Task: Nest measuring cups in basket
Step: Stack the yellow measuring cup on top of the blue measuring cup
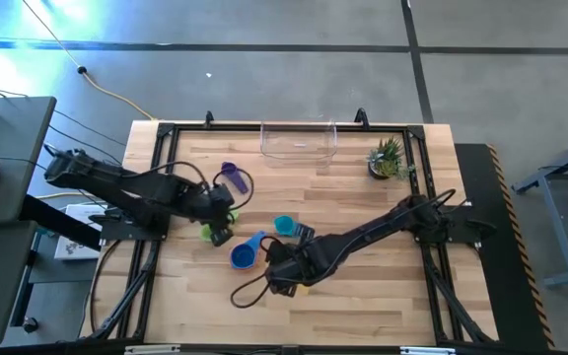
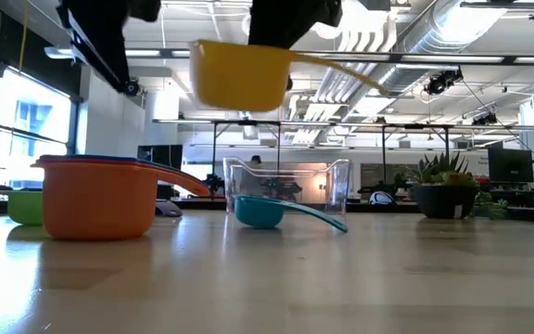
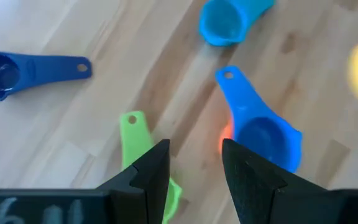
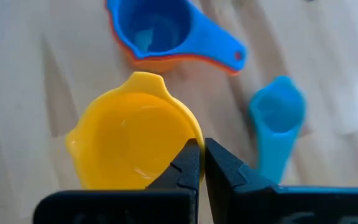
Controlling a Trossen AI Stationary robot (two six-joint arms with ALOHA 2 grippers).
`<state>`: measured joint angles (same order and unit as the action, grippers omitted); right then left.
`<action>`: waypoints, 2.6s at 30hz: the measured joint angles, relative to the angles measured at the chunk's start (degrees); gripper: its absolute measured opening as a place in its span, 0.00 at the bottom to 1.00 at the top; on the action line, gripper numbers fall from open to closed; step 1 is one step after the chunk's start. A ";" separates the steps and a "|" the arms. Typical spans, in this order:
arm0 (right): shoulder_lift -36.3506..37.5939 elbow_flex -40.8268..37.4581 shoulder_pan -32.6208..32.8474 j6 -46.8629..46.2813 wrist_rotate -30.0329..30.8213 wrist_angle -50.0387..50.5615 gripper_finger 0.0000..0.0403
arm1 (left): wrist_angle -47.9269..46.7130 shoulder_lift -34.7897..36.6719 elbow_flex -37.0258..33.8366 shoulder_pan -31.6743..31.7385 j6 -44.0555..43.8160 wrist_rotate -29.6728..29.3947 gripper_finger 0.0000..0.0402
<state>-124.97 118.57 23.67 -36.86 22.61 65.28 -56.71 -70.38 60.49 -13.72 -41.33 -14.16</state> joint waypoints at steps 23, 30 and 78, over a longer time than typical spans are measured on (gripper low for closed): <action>2.50 16.33 -6.89 25.86 1.79 14.69 0.00 | 2.58 -16.58 0.02 11.17 5.19 5.42 0.34; 3.44 16.36 -7.57 30.74 2.23 14.59 0.00 | 4.81 -19.84 0.01 11.48 3.64 6.76 0.34; 3.48 16.36 -8.62 38.14 3.07 15.41 0.00 | 23.65 -28.31 -0.03 5.73 3.28 22.09 0.34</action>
<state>-121.49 134.93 15.05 1.27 25.68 80.68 -33.06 -98.70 60.47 -7.98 -38.06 7.93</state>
